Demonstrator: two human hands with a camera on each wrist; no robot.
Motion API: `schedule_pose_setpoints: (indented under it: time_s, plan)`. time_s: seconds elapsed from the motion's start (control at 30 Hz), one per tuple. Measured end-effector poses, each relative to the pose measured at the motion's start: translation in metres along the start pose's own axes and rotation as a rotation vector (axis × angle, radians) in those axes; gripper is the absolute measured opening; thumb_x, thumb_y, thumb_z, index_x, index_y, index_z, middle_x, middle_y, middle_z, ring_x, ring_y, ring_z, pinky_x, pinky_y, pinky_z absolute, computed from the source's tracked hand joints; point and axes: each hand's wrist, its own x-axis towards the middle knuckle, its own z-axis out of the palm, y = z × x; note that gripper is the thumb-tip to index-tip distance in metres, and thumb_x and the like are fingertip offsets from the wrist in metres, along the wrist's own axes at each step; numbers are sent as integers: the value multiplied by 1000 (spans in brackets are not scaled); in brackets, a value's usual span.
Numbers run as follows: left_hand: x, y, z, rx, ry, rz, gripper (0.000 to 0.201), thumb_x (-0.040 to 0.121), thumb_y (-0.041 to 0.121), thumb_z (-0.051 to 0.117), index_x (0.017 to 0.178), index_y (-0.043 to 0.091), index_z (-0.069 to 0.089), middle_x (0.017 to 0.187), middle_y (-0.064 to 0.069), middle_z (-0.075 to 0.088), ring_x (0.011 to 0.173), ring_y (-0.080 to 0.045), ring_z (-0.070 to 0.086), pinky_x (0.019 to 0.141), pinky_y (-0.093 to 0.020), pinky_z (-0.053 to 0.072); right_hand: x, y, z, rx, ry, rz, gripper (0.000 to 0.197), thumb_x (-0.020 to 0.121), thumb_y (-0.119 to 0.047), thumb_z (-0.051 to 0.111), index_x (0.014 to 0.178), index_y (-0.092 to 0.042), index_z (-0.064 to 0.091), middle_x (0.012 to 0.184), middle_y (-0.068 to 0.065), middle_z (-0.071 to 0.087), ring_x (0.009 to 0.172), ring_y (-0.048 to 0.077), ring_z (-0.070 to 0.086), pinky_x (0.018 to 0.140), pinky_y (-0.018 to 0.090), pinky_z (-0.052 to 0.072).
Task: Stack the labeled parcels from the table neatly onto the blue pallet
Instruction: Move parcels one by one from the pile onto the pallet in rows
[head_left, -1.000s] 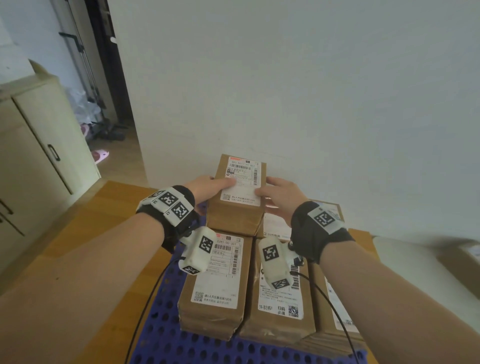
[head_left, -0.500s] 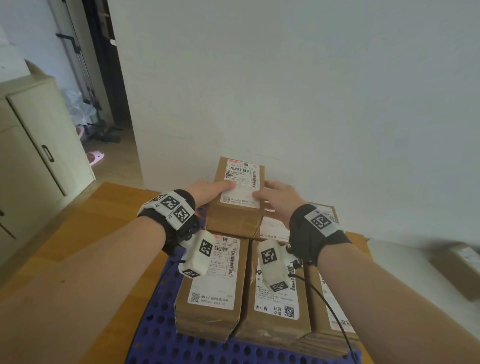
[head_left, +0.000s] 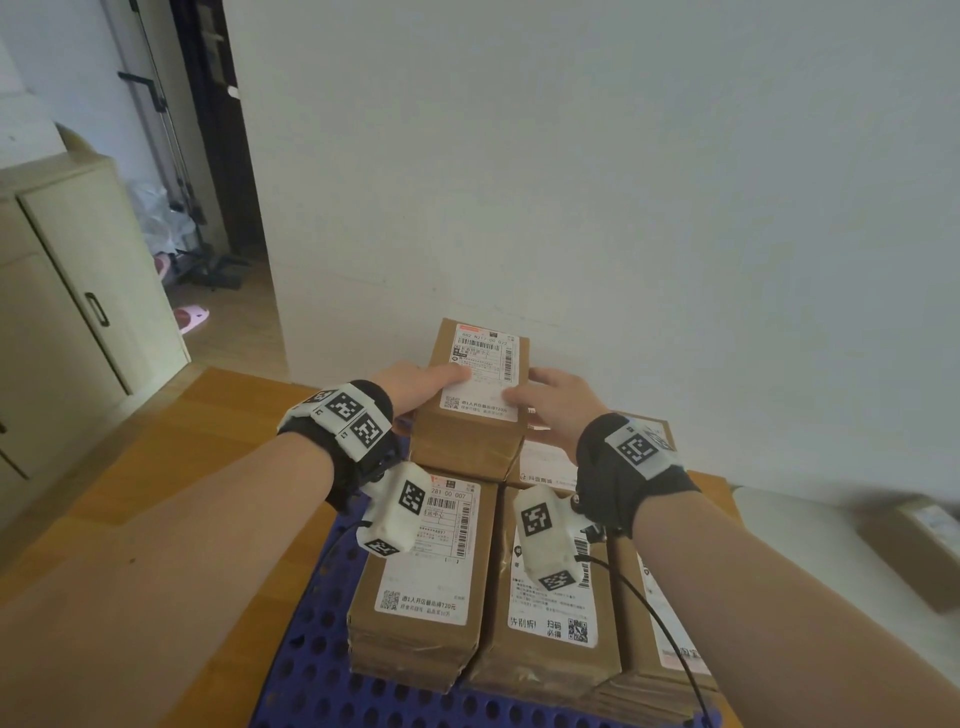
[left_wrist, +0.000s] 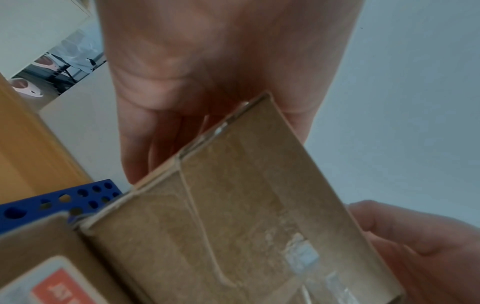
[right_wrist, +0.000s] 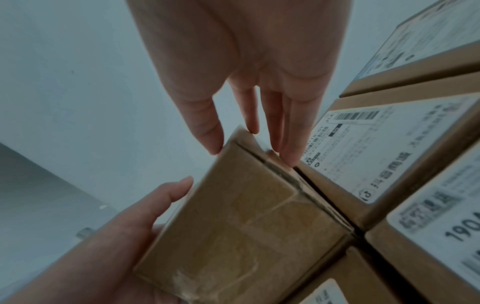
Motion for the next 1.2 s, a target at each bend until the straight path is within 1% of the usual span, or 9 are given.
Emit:
schedule_pose_setpoints:
  time_s: [0.13,0.2,0.27,0.3,0.43,0.63,0.73,0.9,1.2]
  plan:
    - [-1,5,-2,118,41,42,70,87,62,45,127,5,50,124,-10,58,115,-31,54,98,-38,43,-4,-4,-5,-215,87,-59,64,86,-27,64,143,-15,38,139,7,50,121,25,53,101,42,46]
    - [-6,12,-4,189,74,92,82,86,66,41,142,6,35,144,-12,44,128,-30,44,106,-39,36,-8,-10,-11,-330,113,-107,61,88,-28,61,143,-15,38,147,5,41,131,25,43,107,37,38]
    - [-15,23,-5,258,126,178,82,89,61,41,150,10,19,154,-10,27,137,-28,33,108,-38,30,-13,-18,-20,-461,121,-141,58,91,-27,56,144,-17,36,149,3,38,132,23,42,100,26,36]
    - [-20,29,-5,307,151,236,79,91,58,41,150,12,16,156,-8,23,139,-27,30,109,-37,28,-15,-21,-25,-540,132,-153,56,92,-27,53,145,-18,35,149,4,38,131,22,43,97,26,36]
    - [-36,58,7,623,209,471,71,94,50,40,151,16,13,158,-5,16,144,-22,20,116,-42,22,-29,-27,-45,-834,220,-170,54,97,-27,43,148,-20,28,151,5,37,134,25,40,105,31,35]
    - [-60,86,71,1032,147,621,62,96,45,36,149,20,18,158,-5,11,145,-26,11,115,-50,16,-58,-8,-78,-1011,308,-51,53,99,-35,35,149,-24,23,152,5,34,137,28,34,111,40,31]
    - [-73,91,106,1109,53,646,60,95,43,39,148,19,21,158,-7,11,145,-28,10,115,-52,14,-76,8,-104,-1036,384,42,54,98,-39,33,149,-25,22,153,5,31,139,29,31,113,45,28]
    - [-97,96,162,1159,-17,728,60,93,44,43,145,18,27,152,-9,23,139,-29,25,111,-48,24,-116,40,-150,-1002,465,188,56,96,-44,35,148,-26,26,151,5,35,136,31,34,110,45,33]
    - [-145,101,258,1222,-130,800,59,92,43,44,144,19,29,151,-8,26,137,-29,27,110,-48,26,-189,102,-218,-910,520,294,55,97,-41,35,149,-24,25,151,8,34,138,30,32,111,43,32]
